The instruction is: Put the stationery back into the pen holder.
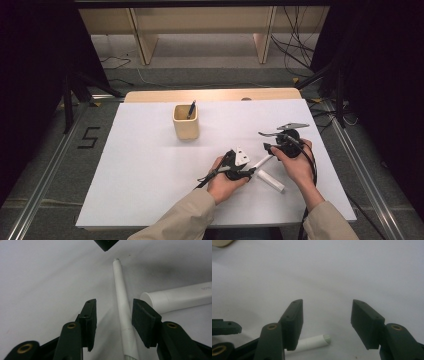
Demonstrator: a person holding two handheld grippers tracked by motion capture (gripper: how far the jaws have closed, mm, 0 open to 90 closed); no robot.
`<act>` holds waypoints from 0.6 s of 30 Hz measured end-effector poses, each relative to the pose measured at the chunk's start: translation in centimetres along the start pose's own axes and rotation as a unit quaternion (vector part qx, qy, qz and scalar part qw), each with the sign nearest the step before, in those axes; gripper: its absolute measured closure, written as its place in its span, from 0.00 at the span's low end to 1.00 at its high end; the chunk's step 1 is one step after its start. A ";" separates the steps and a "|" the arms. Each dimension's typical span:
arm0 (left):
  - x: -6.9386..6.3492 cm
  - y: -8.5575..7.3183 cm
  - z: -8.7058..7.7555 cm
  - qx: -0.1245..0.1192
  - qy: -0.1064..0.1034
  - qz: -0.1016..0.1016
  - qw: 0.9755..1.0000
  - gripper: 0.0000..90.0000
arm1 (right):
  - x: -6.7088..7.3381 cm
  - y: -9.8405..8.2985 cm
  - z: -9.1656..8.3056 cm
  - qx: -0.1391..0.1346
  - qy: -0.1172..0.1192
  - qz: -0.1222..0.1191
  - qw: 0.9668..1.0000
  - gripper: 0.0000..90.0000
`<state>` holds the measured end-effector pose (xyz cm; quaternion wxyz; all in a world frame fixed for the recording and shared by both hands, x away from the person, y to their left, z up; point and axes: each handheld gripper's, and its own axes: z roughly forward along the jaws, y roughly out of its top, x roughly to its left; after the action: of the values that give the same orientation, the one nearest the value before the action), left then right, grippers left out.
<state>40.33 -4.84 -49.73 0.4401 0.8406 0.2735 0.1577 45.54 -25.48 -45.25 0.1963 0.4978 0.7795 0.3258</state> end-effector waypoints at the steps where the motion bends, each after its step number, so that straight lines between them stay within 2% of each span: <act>1: 0.0 0.0 0.1 0.003 -0.001 0.001 1.000 0.61 | 0.0 0.0 0.0 0.000 0.000 0.000 1.000 0.49; 18: -0.4 0.0 0.2 0.009 0.000 0.008 1.000 0.67 | 0.1 0.0 0.1 0.003 0.001 -0.001 1.000 0.49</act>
<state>40.16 -5.21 -49.88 0.4310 0.8469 0.2680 0.1583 45.56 -25.38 -45.35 0.1943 0.4967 0.7814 0.3240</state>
